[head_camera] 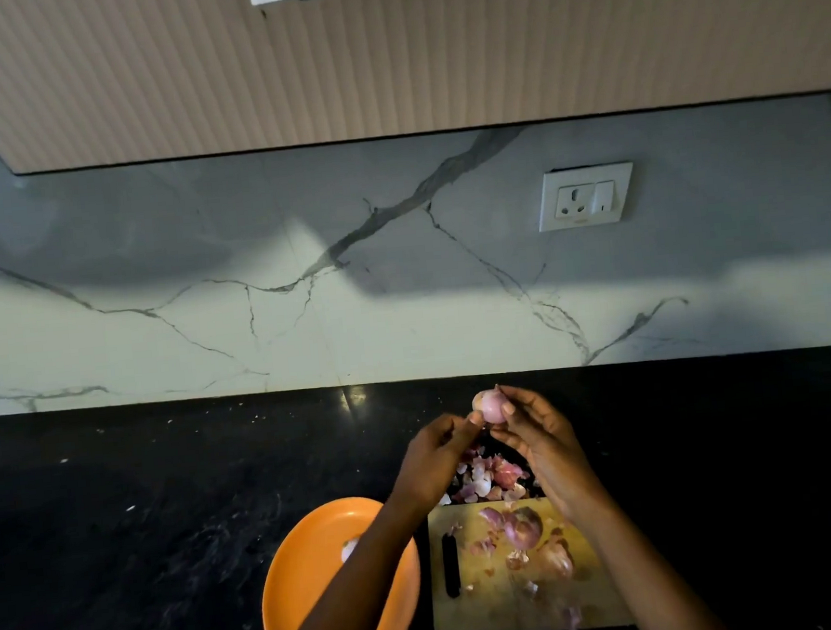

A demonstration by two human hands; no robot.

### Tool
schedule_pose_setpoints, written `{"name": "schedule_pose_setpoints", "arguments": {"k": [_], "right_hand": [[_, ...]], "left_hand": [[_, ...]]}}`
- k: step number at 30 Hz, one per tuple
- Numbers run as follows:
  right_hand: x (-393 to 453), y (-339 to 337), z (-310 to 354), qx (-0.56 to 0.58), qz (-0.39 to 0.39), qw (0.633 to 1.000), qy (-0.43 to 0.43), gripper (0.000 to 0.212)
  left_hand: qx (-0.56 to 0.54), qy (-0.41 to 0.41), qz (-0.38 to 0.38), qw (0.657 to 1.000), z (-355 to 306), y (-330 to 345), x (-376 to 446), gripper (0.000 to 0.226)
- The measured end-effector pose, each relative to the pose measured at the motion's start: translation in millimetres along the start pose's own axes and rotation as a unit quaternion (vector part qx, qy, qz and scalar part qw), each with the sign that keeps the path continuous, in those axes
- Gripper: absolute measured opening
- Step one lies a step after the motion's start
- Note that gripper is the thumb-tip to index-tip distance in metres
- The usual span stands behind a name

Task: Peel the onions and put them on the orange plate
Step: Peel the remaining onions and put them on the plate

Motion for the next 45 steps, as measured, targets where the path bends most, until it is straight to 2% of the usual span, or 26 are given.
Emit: {"name": "schedule_pose_setpoints", "arguments": {"k": [4,7,11,12,16,19,22,25,29,38,45], "right_hand": [[-1,2,1,-0.010,-0.002,1.000,-0.004,0.034],[0,1,3,0.019,-0.010,1.000,-0.003,0.034],[2,-5,8,0.073,-0.017,0.997,-0.011,0.034],[3,-6,9,0.074,-0.011,0.997,-0.011,0.033],[1,-6,9,0.061,0.014,0.998,-0.014,0.035],[-2,-4,9,0.006,0.033,0.999,-0.011,0.053],[-4,-4,7,-0.045,0.045,0.998,-0.011,0.043],[-5,-4,9,-0.061,0.045,0.997,-0.014,0.043],[-6,-4,13,-0.081,0.052,0.995,-0.009,0.043],[-6,0,13,-0.111,0.080,0.990,-0.018,0.049],[-5,1,14,-0.158,0.097,0.982,-0.024,0.047]], "left_hand": [[0.026,0.039,-0.009,0.999,-1,0,3,0.020],[0.049,0.047,-0.030,0.997,-2,-6,-1,0.015],[0.074,0.015,-0.080,0.994,11,-22,-3,0.008],[0.095,-0.002,-0.071,0.993,17,-24,-4,0.011],[0.149,-0.030,-0.017,0.988,23,-22,-5,0.045],[0.159,-0.022,-0.010,0.987,14,-16,-2,0.034],[0.081,0.010,-0.017,0.997,1,-12,-2,0.019],[-0.022,0.018,-0.004,1.000,-7,-9,2,0.018],[-0.102,0.026,0.007,0.994,-10,-6,1,0.022],[-0.141,0.001,-0.011,0.990,-10,-6,-2,0.019],[-0.192,-0.031,0.015,0.981,-10,-4,0,0.018]]}}
Point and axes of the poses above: each hand's wrist, its own x-axis towards the middle knuckle, its own y-axis out of the palm, z = x × y, the point moved 5 cm from there along x, towards the middle knuckle, and after that the axes turned 12 degrees about z, right-handed, at the moved point
